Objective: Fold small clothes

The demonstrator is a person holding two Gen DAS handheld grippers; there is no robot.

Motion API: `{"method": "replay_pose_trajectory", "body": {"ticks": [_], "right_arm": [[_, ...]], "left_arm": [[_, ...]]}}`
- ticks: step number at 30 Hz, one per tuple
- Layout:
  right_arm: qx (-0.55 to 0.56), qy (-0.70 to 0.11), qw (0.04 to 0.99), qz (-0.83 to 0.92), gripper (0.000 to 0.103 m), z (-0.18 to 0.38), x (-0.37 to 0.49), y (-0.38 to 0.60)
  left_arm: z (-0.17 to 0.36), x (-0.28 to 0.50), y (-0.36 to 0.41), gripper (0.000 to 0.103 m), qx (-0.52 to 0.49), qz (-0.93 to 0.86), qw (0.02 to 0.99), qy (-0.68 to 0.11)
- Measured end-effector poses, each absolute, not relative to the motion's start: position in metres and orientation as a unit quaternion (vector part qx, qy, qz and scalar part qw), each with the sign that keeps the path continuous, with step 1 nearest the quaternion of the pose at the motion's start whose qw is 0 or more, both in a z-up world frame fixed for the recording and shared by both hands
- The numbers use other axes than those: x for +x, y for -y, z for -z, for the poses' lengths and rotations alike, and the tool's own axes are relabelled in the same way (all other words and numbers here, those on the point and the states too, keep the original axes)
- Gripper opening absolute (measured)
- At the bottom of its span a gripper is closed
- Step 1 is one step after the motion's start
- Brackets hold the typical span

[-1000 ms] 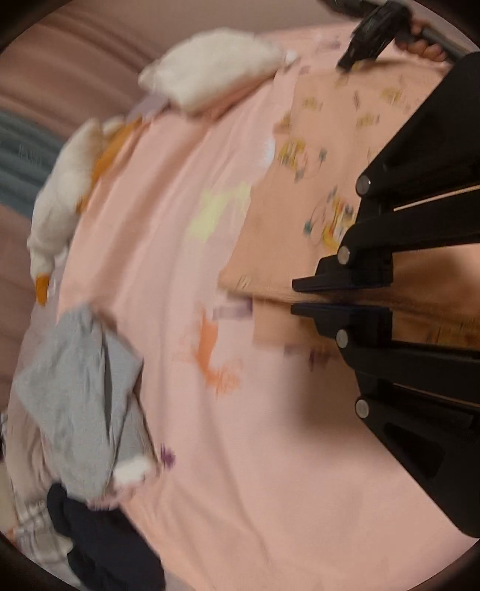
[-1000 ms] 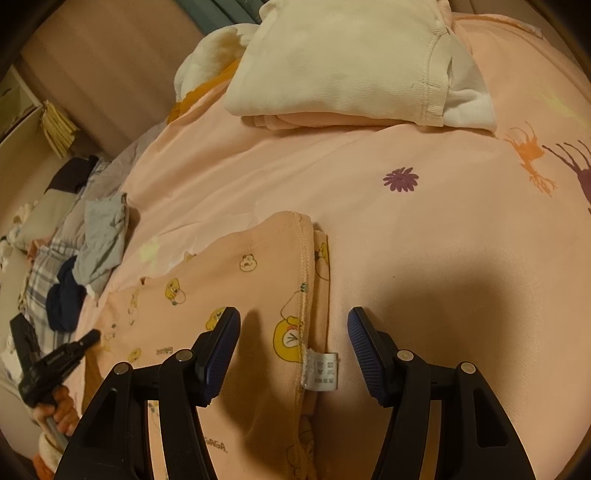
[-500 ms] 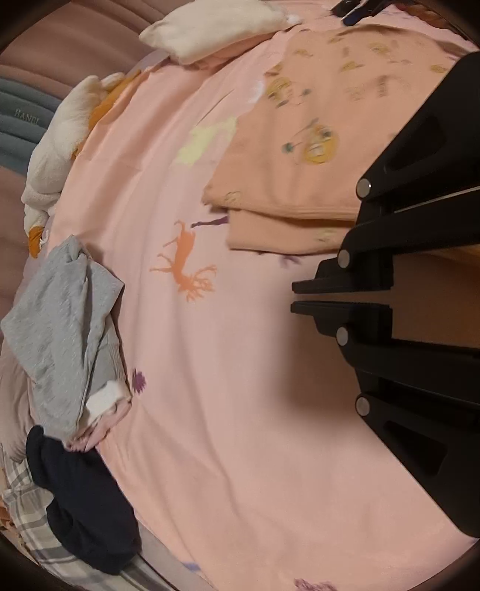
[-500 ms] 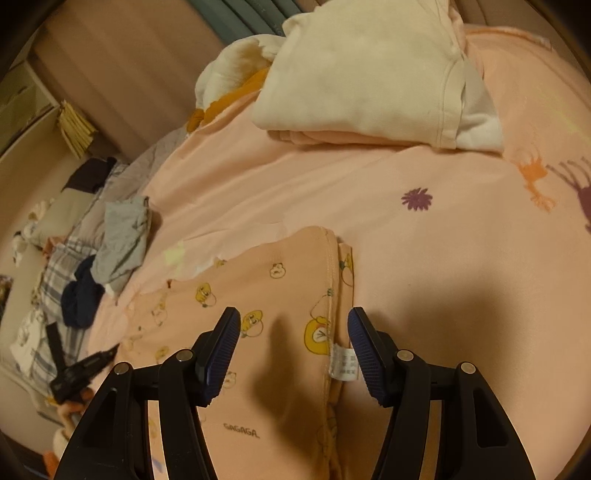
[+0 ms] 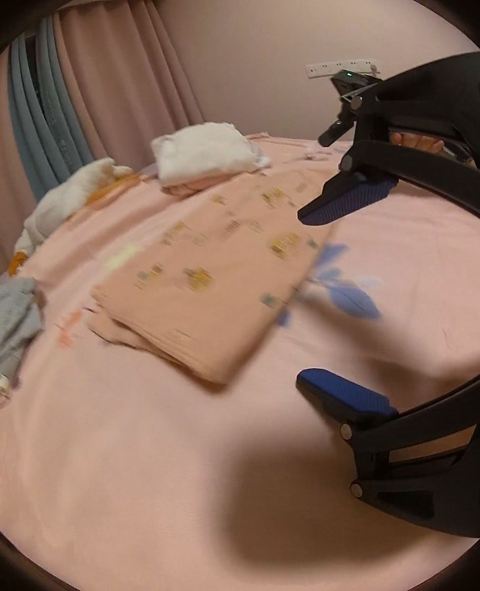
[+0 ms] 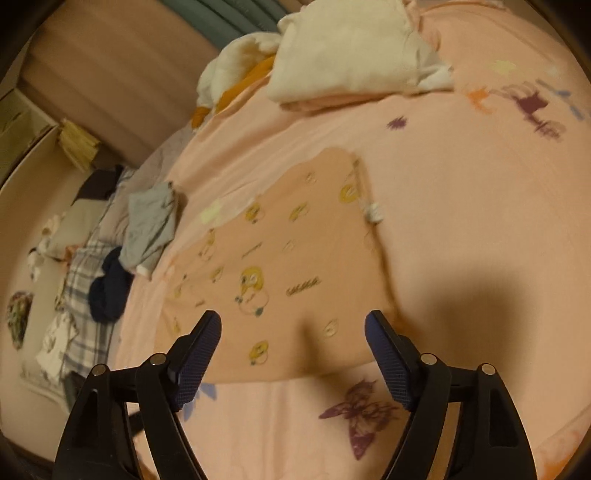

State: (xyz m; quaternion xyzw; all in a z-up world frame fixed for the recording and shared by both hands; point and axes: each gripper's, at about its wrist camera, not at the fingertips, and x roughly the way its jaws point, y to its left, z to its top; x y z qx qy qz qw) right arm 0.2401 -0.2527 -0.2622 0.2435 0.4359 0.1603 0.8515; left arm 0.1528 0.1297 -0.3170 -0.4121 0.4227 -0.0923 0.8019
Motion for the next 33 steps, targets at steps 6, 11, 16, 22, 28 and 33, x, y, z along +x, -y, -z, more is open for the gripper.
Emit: {"method": "replay_pose_trajectory", "body": {"ticks": [6, 11, 16, 22, 28, 33], "right_arm": [[0.238, -0.471, 0.841, -0.119, 0.08, 0.29, 0.226, 0.248], [0.227, -0.475, 0.845, -0.087, 0.08, 0.287, 0.216, 0.24], [0.242, -0.478, 0.84, -0.08, 0.08, 0.288, 0.21, 0.241], [0.259, -0.477, 0.836, -0.085, 0.081, 0.292, 0.206, 0.246], [0.27, -0.477, 0.832, -0.088, 0.082, 0.294, 0.205, 0.247], [0.259, -0.478, 0.835, -0.085, 0.088, 0.293, 0.207, 0.241]], "left_arm": [[0.306, 0.143, -0.109, 0.081, -0.331, 0.081, 0.85, -0.402], [0.315, 0.151, -0.109, 0.081, -0.326, 0.072, 0.854, -0.399], [0.318, 0.145, -0.12, 0.081, -0.33, 0.08, 0.85, -0.402], [0.32, 0.143, -0.125, 0.084, -0.358, 0.091, 0.84, -0.398], [0.318, 0.144, -0.12, 0.085, -0.349, 0.086, 0.842, -0.403], [0.317, 0.146, -0.119, 0.089, -0.343, 0.087, 0.842, -0.408]]}}
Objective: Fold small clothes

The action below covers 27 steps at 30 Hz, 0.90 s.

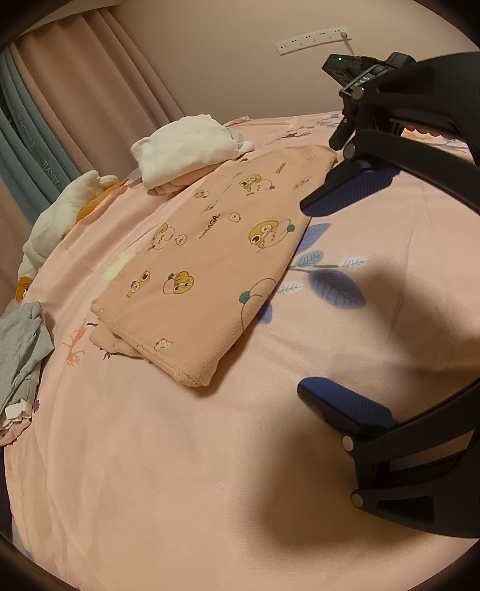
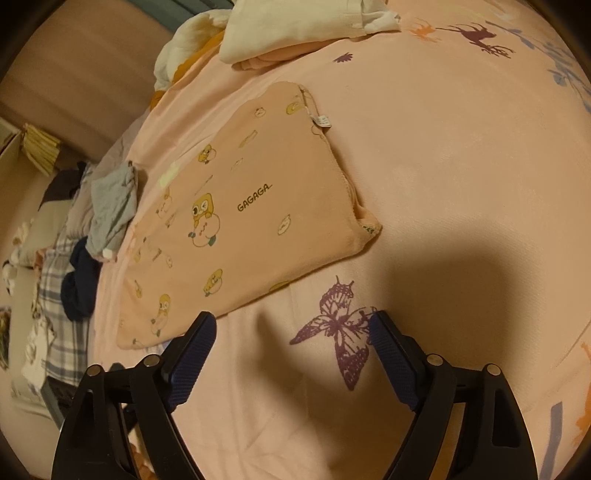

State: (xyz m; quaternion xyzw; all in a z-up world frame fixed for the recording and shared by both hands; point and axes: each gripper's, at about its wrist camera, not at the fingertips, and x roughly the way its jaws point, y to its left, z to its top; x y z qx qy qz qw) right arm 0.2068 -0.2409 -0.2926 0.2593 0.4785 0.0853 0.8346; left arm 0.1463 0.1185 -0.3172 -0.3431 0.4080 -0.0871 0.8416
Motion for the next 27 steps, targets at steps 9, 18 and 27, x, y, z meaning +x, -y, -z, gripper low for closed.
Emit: {"method": "replay_pose_trajectory", "body": {"ticks": [9, 18, 27], "right_arm": [[0.213, -0.479, 0.848, -0.073, 0.093, 0.291, 0.21, 0.228], [0.213, -0.476, 0.849, -0.084, 0.099, 0.293, 0.212, 0.23], [0.401, -0.443, 0.781, -0.181, 0.1, 0.308, 0.252, 0.246]], "left_arm": [[0.318, 0.144, -0.123, 0.091, -0.357, 0.101, 0.837, -0.402], [0.318, 0.142, -0.122, 0.095, -0.36, 0.101, 0.84, -0.394], [0.327, 0.202, -0.126, 0.095, -0.507, 0.191, 0.73, -0.417]]}}
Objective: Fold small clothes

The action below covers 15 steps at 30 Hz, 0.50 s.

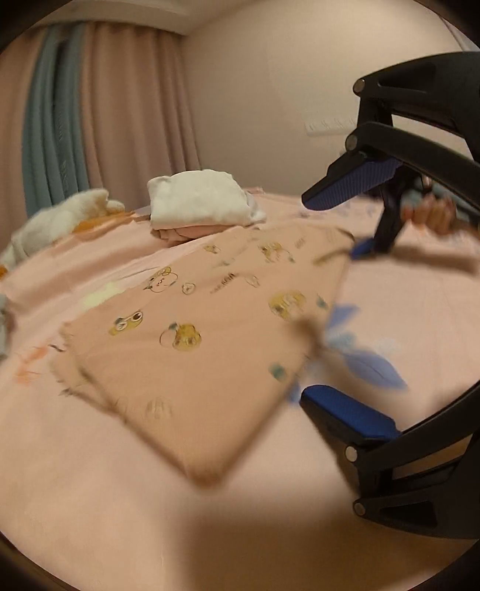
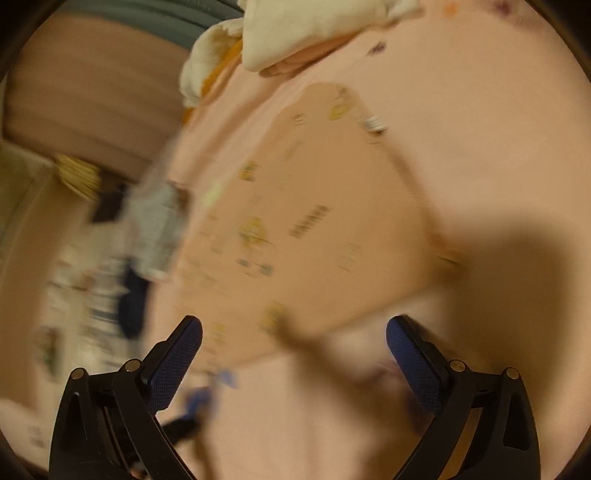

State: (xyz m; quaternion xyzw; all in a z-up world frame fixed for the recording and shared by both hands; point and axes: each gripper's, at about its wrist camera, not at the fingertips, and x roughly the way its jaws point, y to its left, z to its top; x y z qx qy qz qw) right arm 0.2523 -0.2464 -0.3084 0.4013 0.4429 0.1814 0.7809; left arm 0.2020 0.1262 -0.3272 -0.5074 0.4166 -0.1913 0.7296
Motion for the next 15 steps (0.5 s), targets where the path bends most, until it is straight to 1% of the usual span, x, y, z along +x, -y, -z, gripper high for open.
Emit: {"method": "replay_pose_trajectory", "body": {"ticks": [4, 6, 7, 8, 9, 10, 11, 13, 15], "right_arm": [[0.436, -0.427, 0.771, -0.18, 0.1, 0.307, 0.279, 0.242], [0.442, -0.425, 0.77, -0.178, 0.096, 0.31, 0.292, 0.239], [0.443, -0.419, 0.774, -0.172, 0.09, 0.311, 0.298, 0.238], [0.441, -0.414, 0.779, -0.168, 0.079, 0.31, 0.301, 0.236], [0.433, -0.412, 0.786, -0.16, 0.07, 0.311, 0.308, 0.233], [0.413, -0.42, 0.795, -0.145, 0.037, 0.313, 0.316, 0.23], [0.389, -0.437, 0.801, -0.127, 0.012, 0.32, 0.324, 0.227], [0.411, -0.424, 0.795, -0.14, 0.012, 0.322, 0.319, 0.234], [0.406, -0.409, 0.8, -0.167, 0.012, 0.311, 0.305, 0.237]], "left_arm": [[0.322, 0.238, -0.116, 0.094, -0.513, 0.148, 0.741, -0.408], [0.317, 0.253, -0.111, 0.092, -0.514, 0.124, 0.75, -0.397], [0.314, 0.262, -0.108, 0.089, -0.502, 0.116, 0.759, -0.397], [0.313, 0.272, -0.104, 0.075, -0.483, 0.095, 0.771, -0.404], [0.313, 0.277, -0.1, 0.045, -0.463, 0.067, 0.783, -0.411], [0.314, 0.281, -0.098, 0.024, -0.436, 0.017, 0.793, -0.424], [0.316, 0.282, -0.099, 0.017, -0.428, 0.004, 0.794, -0.432], [0.311, 0.277, -0.101, 0.015, -0.437, 0.014, 0.797, -0.417], [0.296, 0.267, -0.1, 0.011, -0.405, 0.021, 0.823, -0.397]]}}
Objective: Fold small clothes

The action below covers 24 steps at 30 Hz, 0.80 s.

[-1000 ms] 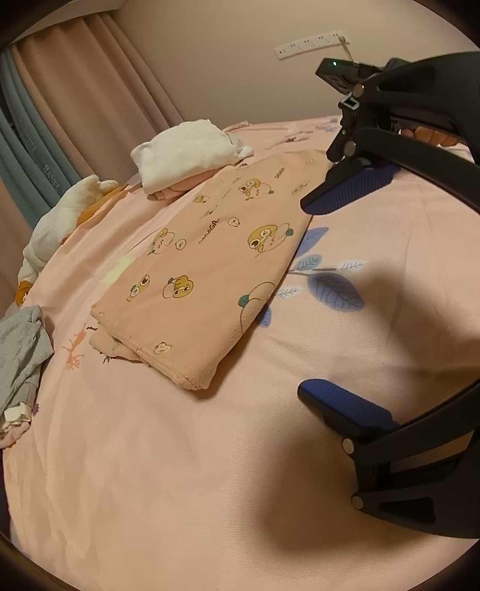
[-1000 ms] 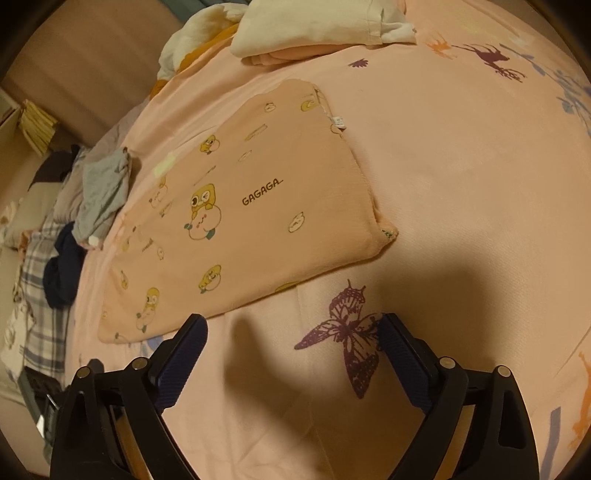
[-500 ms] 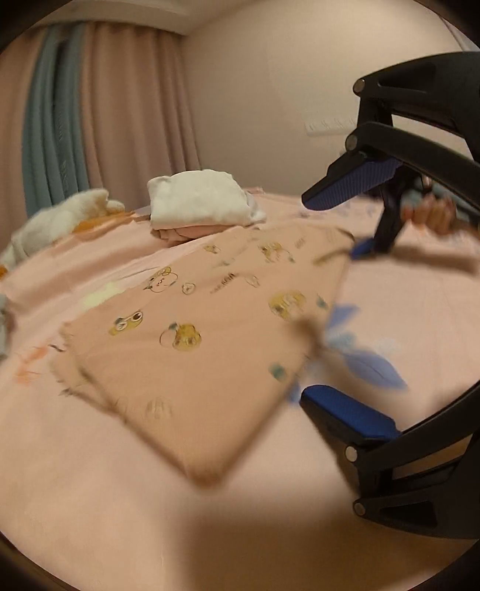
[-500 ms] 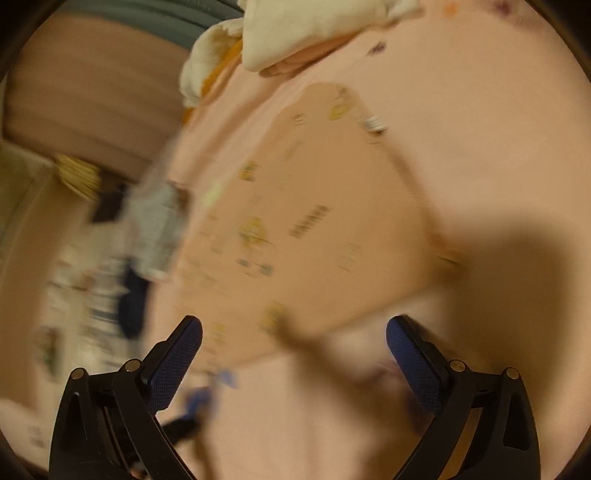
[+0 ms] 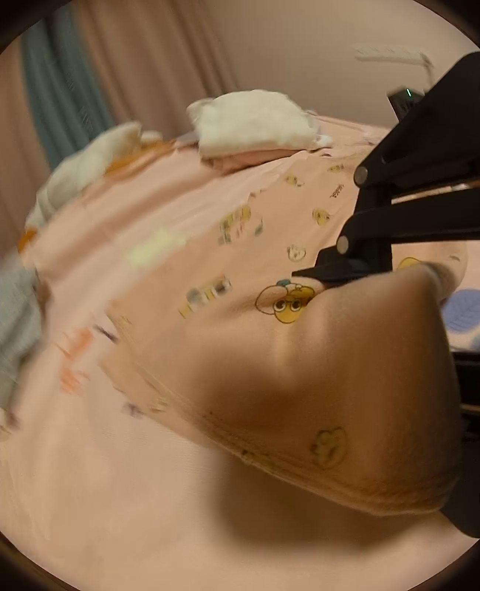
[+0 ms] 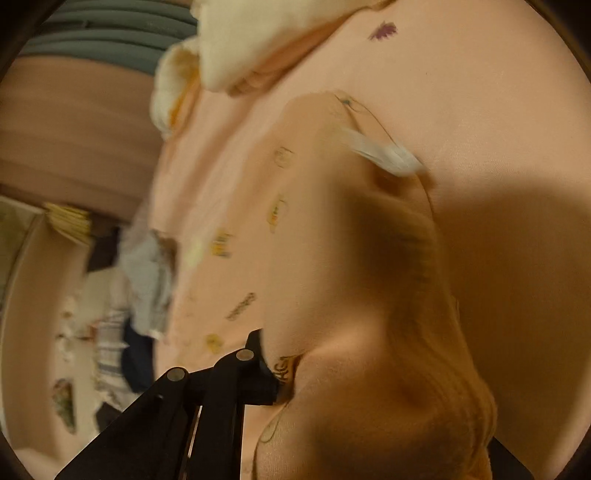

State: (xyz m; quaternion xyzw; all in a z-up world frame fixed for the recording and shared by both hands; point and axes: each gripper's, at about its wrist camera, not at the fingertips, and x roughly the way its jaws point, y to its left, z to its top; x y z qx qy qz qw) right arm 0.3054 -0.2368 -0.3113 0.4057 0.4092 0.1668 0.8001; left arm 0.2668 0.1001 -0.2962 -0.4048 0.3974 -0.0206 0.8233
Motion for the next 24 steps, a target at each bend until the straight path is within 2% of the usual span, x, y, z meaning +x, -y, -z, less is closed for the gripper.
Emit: {"method": "replay_pose_trajectory", "body": {"ticks": [5, 8, 10, 13, 15, 20, 22, 24], "right_arm": [[0.351, -0.38, 0.831, -0.206, 0.012, 0.273, 0.25, 0.23], [0.332, -0.394, 0.834, -0.198, 0.012, 0.268, 0.202, 0.24], [0.357, -0.428, 0.811, -0.179, 0.013, 0.282, 0.17, 0.255], [0.359, -0.466, 0.797, -0.134, 0.015, 0.306, 0.148, 0.263], [0.374, -0.448, 0.804, -0.12, 0.015, 0.314, 0.136, 0.272], [0.324, -0.441, 0.833, -0.085, 0.014, 0.302, 0.117, 0.277], [0.286, -0.44, 0.85, -0.041, 0.008, 0.301, 0.103, 0.281], [0.292, -0.427, 0.855, -0.036, 0.008, 0.303, 0.093, 0.288]], "left_arm": [[0.271, 0.208, -0.096, 0.009, -0.387, 0.051, 0.842, -0.374], [0.275, 0.15, -0.099, 0.011, -0.405, 0.098, 0.832, -0.366], [0.291, 0.11, -0.1, 0.011, -0.431, 0.104, 0.818, -0.366], [0.302, 0.097, -0.082, 0.013, -0.399, 0.086, 0.82, -0.402], [0.307, 0.091, -0.079, 0.016, -0.364, 0.066, 0.837, -0.403], [0.328, 0.076, -0.097, 0.016, -0.408, 0.056, 0.823, -0.39], [0.325, 0.069, -0.106, 0.015, -0.408, 0.028, 0.83, -0.38], [0.329, 0.065, -0.114, 0.015, -0.42, 0.014, 0.827, -0.373]]}}
